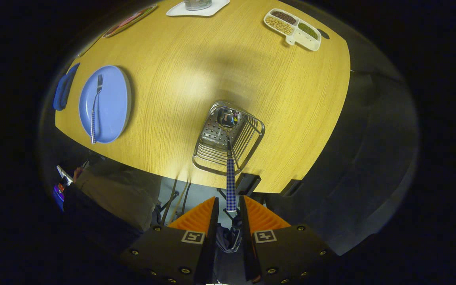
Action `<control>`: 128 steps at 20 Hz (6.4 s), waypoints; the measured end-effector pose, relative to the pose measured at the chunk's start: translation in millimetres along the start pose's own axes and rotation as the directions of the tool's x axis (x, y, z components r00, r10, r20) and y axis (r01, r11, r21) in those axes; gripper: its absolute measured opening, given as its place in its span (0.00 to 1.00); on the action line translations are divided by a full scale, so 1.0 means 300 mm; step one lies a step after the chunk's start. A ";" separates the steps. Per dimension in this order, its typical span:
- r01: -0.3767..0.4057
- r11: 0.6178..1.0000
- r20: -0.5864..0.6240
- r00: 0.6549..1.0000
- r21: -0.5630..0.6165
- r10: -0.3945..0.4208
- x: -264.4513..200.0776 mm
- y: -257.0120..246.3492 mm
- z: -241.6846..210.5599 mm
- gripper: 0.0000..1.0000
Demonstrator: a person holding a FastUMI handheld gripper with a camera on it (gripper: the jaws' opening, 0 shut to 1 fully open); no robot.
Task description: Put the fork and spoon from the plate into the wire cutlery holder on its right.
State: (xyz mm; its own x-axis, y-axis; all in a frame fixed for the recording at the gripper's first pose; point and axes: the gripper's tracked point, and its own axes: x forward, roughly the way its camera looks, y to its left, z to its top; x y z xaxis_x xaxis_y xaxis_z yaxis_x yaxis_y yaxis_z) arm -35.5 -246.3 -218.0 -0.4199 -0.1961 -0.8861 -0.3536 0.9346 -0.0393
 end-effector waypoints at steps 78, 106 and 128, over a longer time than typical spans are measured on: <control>-0.047 0.960 0.159 0.983 -0.276 0.094 0.087 0.892 0.347 0.03; -0.150 0.986 -0.001 0.989 0.066 0.150 -0.058 0.223 -0.211 0.03; -0.159 0.973 -0.297 0.933 0.166 0.203 0.060 0.077 -0.097 0.03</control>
State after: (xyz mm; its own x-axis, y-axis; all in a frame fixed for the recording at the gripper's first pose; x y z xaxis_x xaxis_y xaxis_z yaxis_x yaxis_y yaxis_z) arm -75.5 -237.0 -221.2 -0.7119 -0.0810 -0.6976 -0.1385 0.9900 0.0265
